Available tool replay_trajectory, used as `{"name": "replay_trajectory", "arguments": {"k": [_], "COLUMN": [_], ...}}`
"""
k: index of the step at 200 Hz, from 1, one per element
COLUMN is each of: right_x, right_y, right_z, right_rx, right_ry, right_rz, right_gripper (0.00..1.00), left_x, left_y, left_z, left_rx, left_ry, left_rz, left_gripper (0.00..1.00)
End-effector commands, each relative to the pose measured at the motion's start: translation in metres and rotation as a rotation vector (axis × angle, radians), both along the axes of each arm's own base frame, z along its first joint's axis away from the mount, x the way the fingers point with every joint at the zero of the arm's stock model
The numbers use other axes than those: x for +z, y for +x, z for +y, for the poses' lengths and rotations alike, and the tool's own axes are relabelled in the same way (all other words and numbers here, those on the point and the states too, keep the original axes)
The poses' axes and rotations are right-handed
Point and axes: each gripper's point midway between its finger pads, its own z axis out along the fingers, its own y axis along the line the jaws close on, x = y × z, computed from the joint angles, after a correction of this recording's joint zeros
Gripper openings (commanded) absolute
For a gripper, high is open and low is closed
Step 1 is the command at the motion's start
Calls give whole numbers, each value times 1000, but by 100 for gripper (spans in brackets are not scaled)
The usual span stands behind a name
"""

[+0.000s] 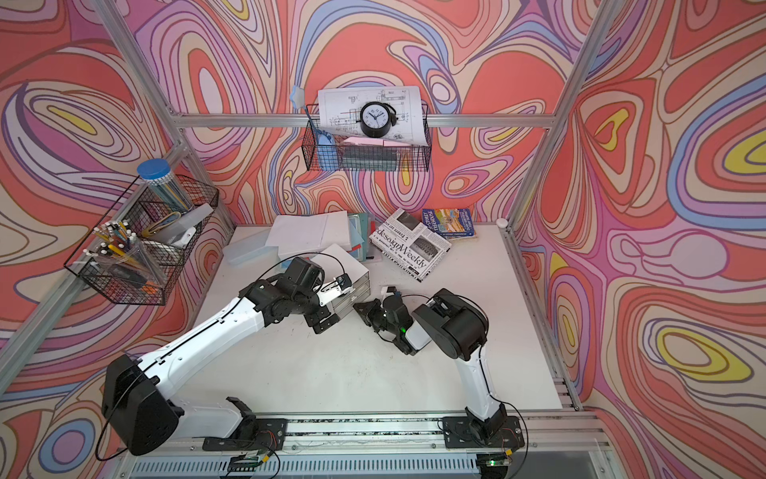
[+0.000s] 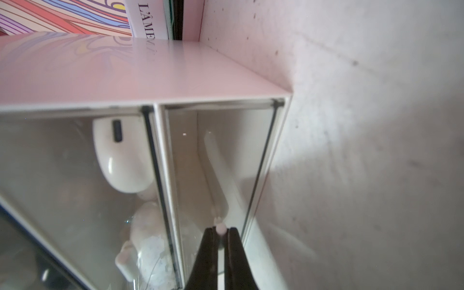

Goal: Put the bluetooth earphones in the drawer according to color
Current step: Open the drawer in the storage box.

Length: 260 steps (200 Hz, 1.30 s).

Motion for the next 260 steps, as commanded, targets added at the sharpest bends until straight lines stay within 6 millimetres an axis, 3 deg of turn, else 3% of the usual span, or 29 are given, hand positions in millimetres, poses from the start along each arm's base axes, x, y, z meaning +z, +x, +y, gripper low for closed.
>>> {"name": "replay_trajectory", "arguments": {"k": [1, 260], "right_x": [-6, -24], "right_y": [5, -54], "right_z": [1, -62], "right_rx": [-13, -81], "right_ry": [-29, -118], "right_rz": [3, 107], "right_gripper": [2, 0], "left_x": [9, 20], "left_y": [-5, -10], "left_z": [3, -2], "left_rx": [3, -19], "left_ry": [-10, -59], "left_rz": [3, -8], "left_gripper": [98, 99]}}
